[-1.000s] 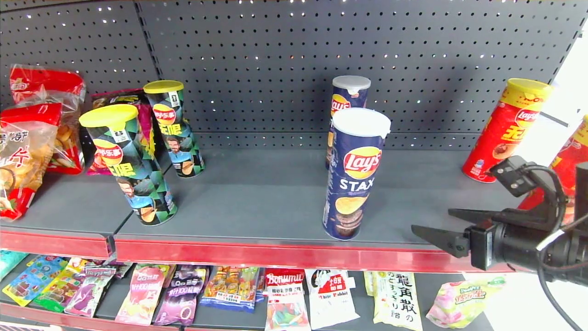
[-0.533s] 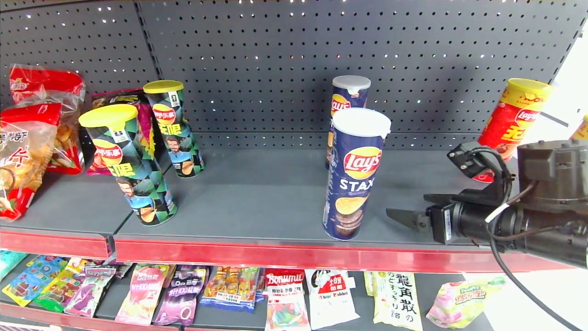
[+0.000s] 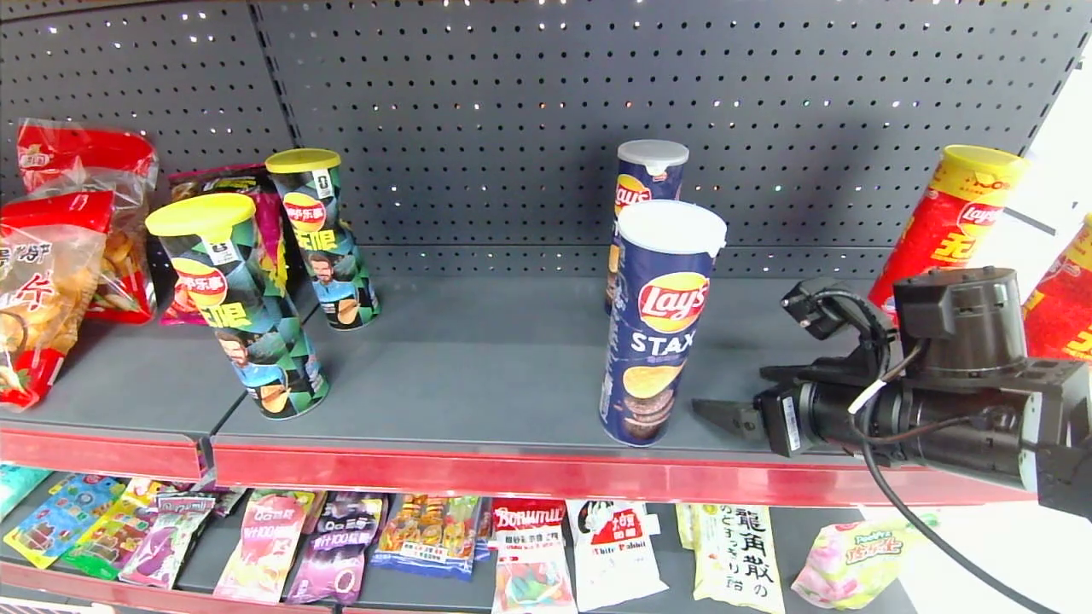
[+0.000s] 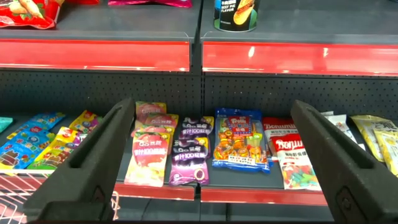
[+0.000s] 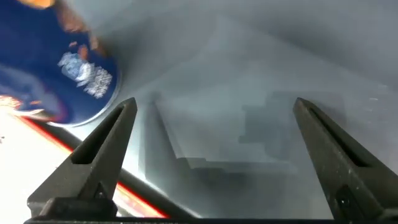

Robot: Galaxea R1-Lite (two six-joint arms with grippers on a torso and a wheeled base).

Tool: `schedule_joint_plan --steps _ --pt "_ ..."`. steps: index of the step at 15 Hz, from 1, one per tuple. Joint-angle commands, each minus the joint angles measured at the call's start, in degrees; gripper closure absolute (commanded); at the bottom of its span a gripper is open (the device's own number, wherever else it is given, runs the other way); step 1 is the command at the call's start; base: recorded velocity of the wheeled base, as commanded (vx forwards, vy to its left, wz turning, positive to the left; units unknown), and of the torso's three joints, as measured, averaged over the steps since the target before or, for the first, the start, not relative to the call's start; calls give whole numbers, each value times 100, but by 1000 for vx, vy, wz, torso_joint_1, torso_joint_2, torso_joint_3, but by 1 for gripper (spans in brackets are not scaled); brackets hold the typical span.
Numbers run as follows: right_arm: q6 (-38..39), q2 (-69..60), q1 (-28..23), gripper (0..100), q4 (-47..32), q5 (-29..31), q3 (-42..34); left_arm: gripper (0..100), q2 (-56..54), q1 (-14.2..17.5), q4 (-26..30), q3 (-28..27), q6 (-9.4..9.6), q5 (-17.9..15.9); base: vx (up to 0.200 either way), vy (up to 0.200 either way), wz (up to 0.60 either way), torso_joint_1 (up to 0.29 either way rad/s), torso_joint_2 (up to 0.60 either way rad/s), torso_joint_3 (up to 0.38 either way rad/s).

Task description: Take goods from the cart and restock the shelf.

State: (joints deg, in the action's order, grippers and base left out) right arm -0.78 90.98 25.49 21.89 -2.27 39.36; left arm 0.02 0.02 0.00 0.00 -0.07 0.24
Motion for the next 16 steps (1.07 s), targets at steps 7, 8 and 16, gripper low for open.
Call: schedule_joint_plan --steps 7,8,16 --pt "8 306 299 0 -1 183 71 0 -2 -2 0 0 -1 2 0 0 0 0 0 0" --pt "8 333 325 0 8 183 107 0 -2 6 0 0 -1 2 0 0 0 0 0 0" --pt "8 359 589 0 34 183 71 0 -2 6 -9 0 -1 2 0 0 0 0 0 0"
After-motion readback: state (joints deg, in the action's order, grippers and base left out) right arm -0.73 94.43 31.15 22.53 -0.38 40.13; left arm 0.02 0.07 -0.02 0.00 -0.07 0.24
